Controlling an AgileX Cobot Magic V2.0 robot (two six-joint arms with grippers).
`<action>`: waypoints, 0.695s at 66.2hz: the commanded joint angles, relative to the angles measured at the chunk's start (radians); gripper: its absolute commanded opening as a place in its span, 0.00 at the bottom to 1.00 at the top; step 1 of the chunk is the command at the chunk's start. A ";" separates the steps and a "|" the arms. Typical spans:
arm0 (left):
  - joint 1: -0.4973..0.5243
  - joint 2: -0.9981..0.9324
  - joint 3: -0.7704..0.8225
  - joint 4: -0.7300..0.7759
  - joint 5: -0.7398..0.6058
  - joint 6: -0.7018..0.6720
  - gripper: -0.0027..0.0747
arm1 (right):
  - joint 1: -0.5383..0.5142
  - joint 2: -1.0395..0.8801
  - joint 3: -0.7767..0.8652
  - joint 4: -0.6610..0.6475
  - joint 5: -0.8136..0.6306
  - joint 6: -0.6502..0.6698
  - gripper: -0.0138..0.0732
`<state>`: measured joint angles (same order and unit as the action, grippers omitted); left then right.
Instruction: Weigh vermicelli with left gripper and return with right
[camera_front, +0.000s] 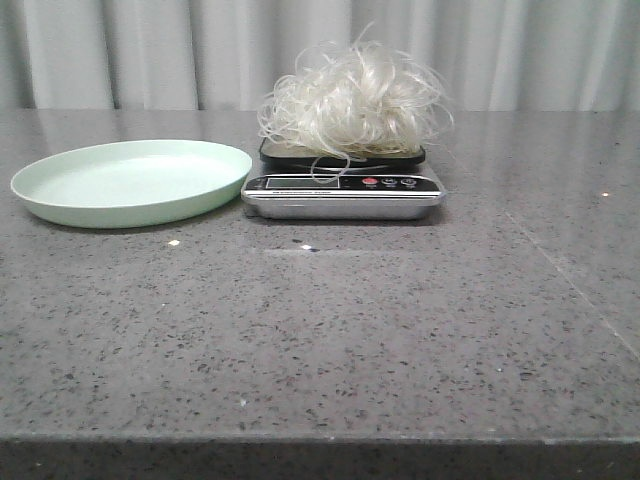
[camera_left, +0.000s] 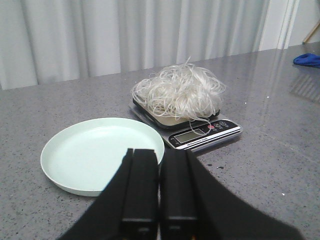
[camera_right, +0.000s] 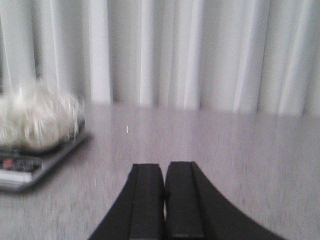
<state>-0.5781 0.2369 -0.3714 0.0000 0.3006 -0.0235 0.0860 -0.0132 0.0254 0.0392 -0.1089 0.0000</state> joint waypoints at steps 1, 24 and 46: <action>0.002 0.009 -0.027 -0.009 -0.090 0.000 0.21 | 0.000 -0.006 -0.083 0.009 -0.135 -0.006 0.36; 0.002 0.009 -0.027 -0.011 -0.090 0.000 0.21 | 0.000 0.335 -0.518 0.022 0.272 -0.006 0.36; 0.002 0.009 -0.027 -0.017 -0.096 0.000 0.21 | 0.006 0.568 -0.564 0.065 0.311 -0.006 0.37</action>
<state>-0.5781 0.2369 -0.3698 0.0000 0.2939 -0.0235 0.0860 0.5174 -0.4919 0.0735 0.2839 0.0000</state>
